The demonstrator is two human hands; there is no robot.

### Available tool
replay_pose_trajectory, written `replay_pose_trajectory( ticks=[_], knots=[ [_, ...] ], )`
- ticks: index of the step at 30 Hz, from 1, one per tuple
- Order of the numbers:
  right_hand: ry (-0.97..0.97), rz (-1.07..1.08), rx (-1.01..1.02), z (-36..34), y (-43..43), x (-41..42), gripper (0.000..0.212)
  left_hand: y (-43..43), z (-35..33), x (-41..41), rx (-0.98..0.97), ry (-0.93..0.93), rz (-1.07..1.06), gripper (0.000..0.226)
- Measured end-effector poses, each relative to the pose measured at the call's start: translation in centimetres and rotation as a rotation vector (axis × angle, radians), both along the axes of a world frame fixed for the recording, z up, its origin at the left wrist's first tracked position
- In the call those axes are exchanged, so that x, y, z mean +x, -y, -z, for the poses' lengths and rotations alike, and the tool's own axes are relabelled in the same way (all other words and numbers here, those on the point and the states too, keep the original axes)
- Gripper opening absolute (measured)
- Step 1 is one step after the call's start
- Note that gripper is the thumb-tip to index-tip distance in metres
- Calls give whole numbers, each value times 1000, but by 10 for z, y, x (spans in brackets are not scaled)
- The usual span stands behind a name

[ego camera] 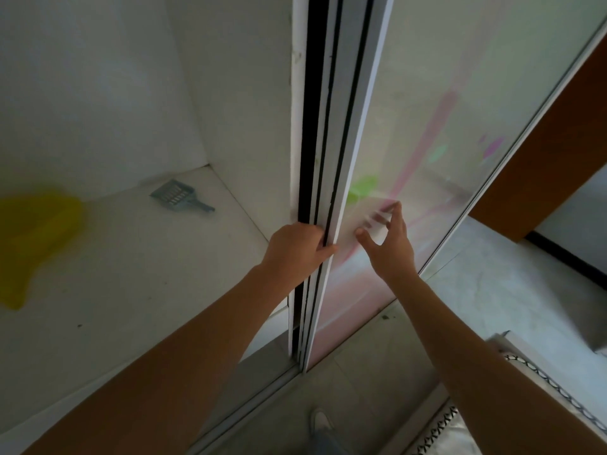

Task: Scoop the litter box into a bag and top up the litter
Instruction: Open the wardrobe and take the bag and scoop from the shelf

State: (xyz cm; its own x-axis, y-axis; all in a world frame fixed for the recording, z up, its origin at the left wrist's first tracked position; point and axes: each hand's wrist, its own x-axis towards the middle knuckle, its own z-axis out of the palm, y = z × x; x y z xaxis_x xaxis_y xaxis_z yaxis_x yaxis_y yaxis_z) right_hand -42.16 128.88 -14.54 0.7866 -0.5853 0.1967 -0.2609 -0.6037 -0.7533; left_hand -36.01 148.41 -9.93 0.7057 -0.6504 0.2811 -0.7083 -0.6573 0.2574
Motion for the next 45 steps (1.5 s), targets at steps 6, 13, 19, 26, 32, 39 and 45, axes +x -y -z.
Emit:
replay_pose_trajectory(
  ticks=[6, 13, 19, 26, 32, 39, 45],
  knots=[
    [-68, -41, 37, -1, -4, -2, 102, -2, 12, -6, -39, 34, -27, 36],
    [-380, -123, -80, 1, -39, -33, 71, -17, 17, -11, 45, 101, 25, 44],
    [-607, -347, -267, 9, -92, -70, 68, -64, 40, -23, 185, -9, 31, 72],
    [-532, -562, -447, -1, -166, -58, 42, -156, 48, -42, 233, 29, -242, 61],
    [-305, -733, -644, -22, -240, -19, 34, -248, 38, -63, 228, 67, -540, 51],
    [-132, -955, -746, -46, -333, 9, 30, -345, 26, -89, 202, 68, -766, 43],
    [-73, -1078, -803, -49, -380, 14, 30, -375, 24, -106, 222, 60, -897, 48]
  ],
)
